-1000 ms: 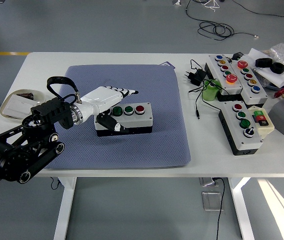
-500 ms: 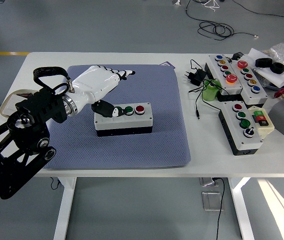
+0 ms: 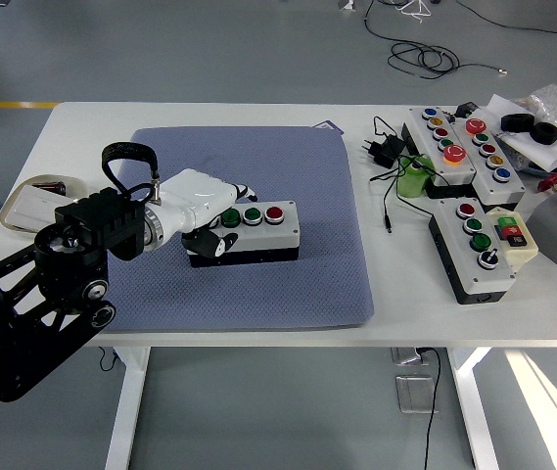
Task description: Pick up the button,place it on the desk,press the button,press the button
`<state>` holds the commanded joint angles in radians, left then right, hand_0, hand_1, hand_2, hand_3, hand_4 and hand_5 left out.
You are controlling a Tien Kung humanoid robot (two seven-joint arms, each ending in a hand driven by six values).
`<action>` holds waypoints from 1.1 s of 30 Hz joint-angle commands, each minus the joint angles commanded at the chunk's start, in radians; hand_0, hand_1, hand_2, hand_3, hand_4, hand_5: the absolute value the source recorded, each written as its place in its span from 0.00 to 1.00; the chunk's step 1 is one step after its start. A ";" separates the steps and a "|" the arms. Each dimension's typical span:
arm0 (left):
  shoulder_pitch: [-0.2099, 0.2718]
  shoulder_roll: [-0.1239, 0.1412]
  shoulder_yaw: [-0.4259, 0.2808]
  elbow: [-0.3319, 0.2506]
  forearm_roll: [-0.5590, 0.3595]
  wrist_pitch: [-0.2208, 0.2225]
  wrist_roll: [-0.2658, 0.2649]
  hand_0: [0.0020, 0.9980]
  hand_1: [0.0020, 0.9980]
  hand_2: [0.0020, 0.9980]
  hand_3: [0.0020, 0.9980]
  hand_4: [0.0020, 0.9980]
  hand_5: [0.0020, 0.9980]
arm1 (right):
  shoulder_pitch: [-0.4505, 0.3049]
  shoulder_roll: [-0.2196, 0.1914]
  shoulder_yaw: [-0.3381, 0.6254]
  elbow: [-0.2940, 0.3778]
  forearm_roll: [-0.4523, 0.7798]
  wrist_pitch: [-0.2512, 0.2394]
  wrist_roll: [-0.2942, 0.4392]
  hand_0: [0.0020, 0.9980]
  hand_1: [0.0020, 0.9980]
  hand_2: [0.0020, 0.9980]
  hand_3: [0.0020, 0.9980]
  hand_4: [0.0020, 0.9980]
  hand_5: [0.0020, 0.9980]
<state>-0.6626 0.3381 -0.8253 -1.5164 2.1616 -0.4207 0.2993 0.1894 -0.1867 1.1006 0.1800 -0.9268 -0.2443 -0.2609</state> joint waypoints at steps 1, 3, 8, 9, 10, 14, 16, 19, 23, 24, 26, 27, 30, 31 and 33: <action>-0.002 -0.001 0.004 0.004 -0.001 -0.001 0.001 0.00 0.05 0.11 0.90 0.57 0.25 | 0.000 0.000 -0.001 0.000 0.001 0.000 0.000 0.79 0.80 0.82 0.75 0.41 0.48; -0.006 -0.002 0.011 0.011 -0.005 0.001 0.001 0.00 0.05 0.11 0.91 0.57 0.26 | 0.000 0.000 -0.002 0.000 0.003 0.001 0.001 0.79 0.80 0.82 0.75 0.41 0.48; -0.017 -0.008 0.027 0.027 -0.011 0.009 0.000 0.00 0.05 0.11 0.92 0.56 0.19 | 0.002 0.000 -0.005 0.000 0.006 0.000 0.001 0.79 0.80 0.82 0.75 0.41 0.48; -0.021 -0.010 0.030 0.032 -0.013 0.010 0.000 0.00 0.05 0.11 0.92 0.56 0.19 | 0.003 0.000 -0.004 0.000 0.005 0.000 0.001 0.79 0.80 0.82 0.75 0.41 0.48; -0.022 -0.011 0.031 0.034 -0.013 0.011 0.000 0.00 0.05 0.11 0.92 0.56 0.19 | 0.003 0.000 -0.004 0.000 0.005 0.000 0.001 0.79 0.80 0.82 0.75 0.41 0.48; -0.033 -0.016 0.038 0.053 -0.010 0.013 -0.010 0.00 0.05 0.11 0.92 0.56 0.18 | 0.004 0.000 -0.006 0.000 0.005 0.001 0.001 0.79 0.80 0.82 0.75 0.41 0.48; -0.037 -0.016 0.044 0.059 -0.002 0.008 -0.011 0.00 0.05 0.11 0.92 0.56 0.18 | 0.004 0.000 -0.007 0.000 0.008 0.000 0.001 0.79 0.80 0.82 0.75 0.41 0.48; -0.042 -0.015 0.055 0.067 -0.003 0.002 -0.011 0.00 0.05 0.11 0.92 0.56 0.18 | 0.002 0.000 -0.008 0.000 0.010 0.000 0.001 0.79 0.80 0.82 0.75 0.41 0.48; -0.047 -0.016 0.068 0.078 -0.006 -0.003 -0.011 0.00 0.06 0.11 0.92 0.56 0.19 | 0.001 0.000 -0.009 0.000 0.009 0.000 0.000 0.79 0.80 0.82 0.75 0.41 0.48; -0.047 -0.016 0.068 0.078 -0.007 -0.004 -0.011 0.00 0.06 0.11 0.92 0.56 0.19 | 0.001 0.000 -0.009 0.000 0.009 0.000 0.000 0.79 0.80 0.82 0.75 0.41 0.48; -0.047 -0.018 0.073 0.086 -0.008 -0.006 -0.010 0.00 0.06 0.11 0.91 0.56 0.19 | -0.001 0.000 -0.011 0.000 0.011 0.000 0.000 0.79 0.80 0.82 0.75 0.41 0.48; -0.046 -0.018 0.074 0.088 -0.008 -0.007 -0.010 0.00 0.06 0.11 0.91 0.56 0.19 | -0.001 0.000 -0.011 0.000 0.011 0.000 0.000 0.79 0.80 0.82 0.75 0.41 0.48; -0.044 -0.019 0.077 0.094 -0.008 -0.012 -0.008 0.00 0.06 0.11 0.91 0.56 0.19 | -0.002 0.000 -0.012 0.000 0.012 0.000 -0.001 0.79 0.80 0.82 0.75 0.41 0.48; -0.044 -0.019 0.081 0.095 -0.008 -0.016 -0.007 0.00 0.06 0.11 0.91 0.56 0.19 | -0.003 0.000 -0.013 0.000 0.012 0.000 -0.001 0.79 0.80 0.82 0.75 0.41 0.48; -0.044 -0.018 0.087 0.096 -0.008 -0.023 -0.004 0.00 0.06 0.11 0.88 0.55 0.19 | -0.005 0.000 -0.014 0.000 0.011 0.000 -0.001 0.79 0.80 0.82 0.75 0.41 0.48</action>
<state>-0.7065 0.3197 -0.7386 -1.4200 2.1534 -0.4439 0.2949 0.1842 -0.1867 1.0868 0.1800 -0.9160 -0.2441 -0.2621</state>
